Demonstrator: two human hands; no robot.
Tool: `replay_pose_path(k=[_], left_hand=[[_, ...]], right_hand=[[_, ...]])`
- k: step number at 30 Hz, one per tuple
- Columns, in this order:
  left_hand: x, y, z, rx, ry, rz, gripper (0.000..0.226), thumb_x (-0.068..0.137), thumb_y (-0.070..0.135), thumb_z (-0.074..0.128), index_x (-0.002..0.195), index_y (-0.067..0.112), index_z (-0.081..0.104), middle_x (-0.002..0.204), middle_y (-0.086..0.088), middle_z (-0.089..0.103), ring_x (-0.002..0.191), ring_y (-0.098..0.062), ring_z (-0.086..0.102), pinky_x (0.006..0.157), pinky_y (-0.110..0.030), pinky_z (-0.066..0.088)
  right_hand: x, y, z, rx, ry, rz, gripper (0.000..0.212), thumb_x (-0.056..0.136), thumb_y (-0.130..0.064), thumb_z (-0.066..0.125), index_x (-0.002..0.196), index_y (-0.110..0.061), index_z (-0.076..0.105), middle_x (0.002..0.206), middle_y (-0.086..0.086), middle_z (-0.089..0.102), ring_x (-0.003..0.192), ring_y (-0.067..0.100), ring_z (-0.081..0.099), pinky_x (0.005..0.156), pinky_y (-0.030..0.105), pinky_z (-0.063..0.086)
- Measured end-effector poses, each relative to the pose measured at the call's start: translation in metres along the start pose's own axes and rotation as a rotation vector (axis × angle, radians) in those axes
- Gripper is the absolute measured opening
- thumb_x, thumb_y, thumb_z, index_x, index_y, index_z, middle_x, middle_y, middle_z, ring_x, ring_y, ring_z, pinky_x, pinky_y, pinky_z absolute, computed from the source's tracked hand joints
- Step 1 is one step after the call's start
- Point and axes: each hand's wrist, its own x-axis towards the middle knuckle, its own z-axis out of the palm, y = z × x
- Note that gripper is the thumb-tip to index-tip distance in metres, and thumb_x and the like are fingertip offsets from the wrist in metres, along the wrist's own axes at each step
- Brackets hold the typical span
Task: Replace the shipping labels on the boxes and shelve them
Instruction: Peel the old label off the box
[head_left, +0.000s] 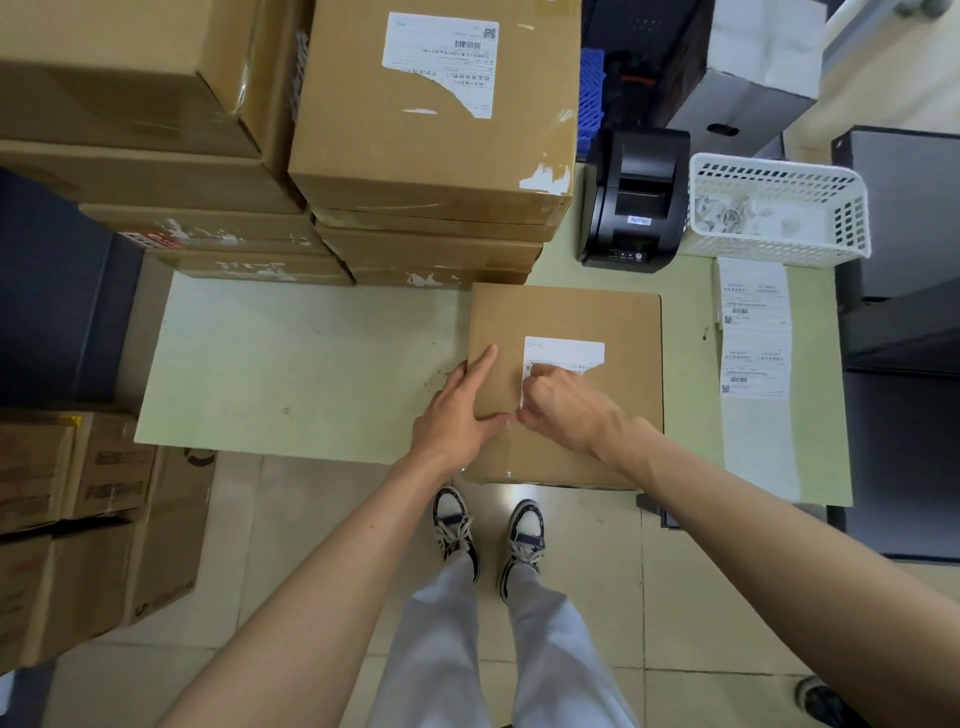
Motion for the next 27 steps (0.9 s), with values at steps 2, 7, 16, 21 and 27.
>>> replay_pose_path(k=[2,7,16,21,27], left_hand=[[0.0008,0.0004,0.0,0.003,0.005,-0.002,0.093,0.086,0.051,0.072,0.148,0.067,0.004,0.166,0.012,0.018,0.148,-0.019,0.031,0.109,-0.045,0.039],[0.0007,0.0001,-0.0001,0.006,0.004,0.001,0.093,0.086,0.05,0.072,0.147,0.067,0.004,0.166,0.011,0.019,0.147,-0.02,0.033,0.108,-0.045,0.04],[0.001,0.0007,-0.0002,0.006,0.004,-0.005,0.093,0.087,0.05,0.073,0.148,0.066,0.005,0.167,0.009,0.017,0.148,-0.02,0.032,0.109,-0.044,0.039],[-0.0002,0.0002,-0.0005,-0.011,0.001,0.001,0.093,0.087,0.05,0.073,0.148,0.067,0.005,0.166,0.01,0.017,0.148,-0.019,0.032,0.11,-0.046,0.04],[0.0013,-0.001,0.0014,0.0,0.004,-0.005,0.093,0.086,0.051,0.072,0.148,0.067,0.005,0.167,0.009,0.017,0.149,-0.019,0.031,0.111,-0.045,0.038]], right_hand=[[0.0025,-0.0005,0.0007,-0.006,-0.002,0.006,0.022,0.092,-0.016,0.052,0.086,0.002,0.064,0.097,0.016,0.058,0.088,0.033,0.059,0.072,0.037,0.042],[0.0014,0.0034,-0.0001,0.027,-0.013,-0.009,0.018,0.091,-0.016,0.056,0.077,-0.005,0.057,0.096,0.016,0.059,0.086,0.033,0.059,0.073,0.037,0.044],[0.0052,0.0033,0.0002,-0.005,-0.019,-0.009,0.021,0.091,-0.014,0.052,0.085,0.002,0.063,0.096,0.017,0.058,0.085,0.034,0.059,0.072,0.037,0.042],[0.0036,0.0063,0.0,0.033,-0.023,0.004,0.021,0.091,-0.022,0.058,0.084,-0.002,0.063,0.097,0.013,0.059,0.087,0.029,0.058,0.07,0.031,0.037],[0.0093,0.0036,0.0007,-0.036,-0.044,0.007,0.023,0.09,-0.02,0.057,0.089,0.001,0.065,0.096,0.016,0.06,0.085,0.033,0.06,0.066,0.032,0.036]])
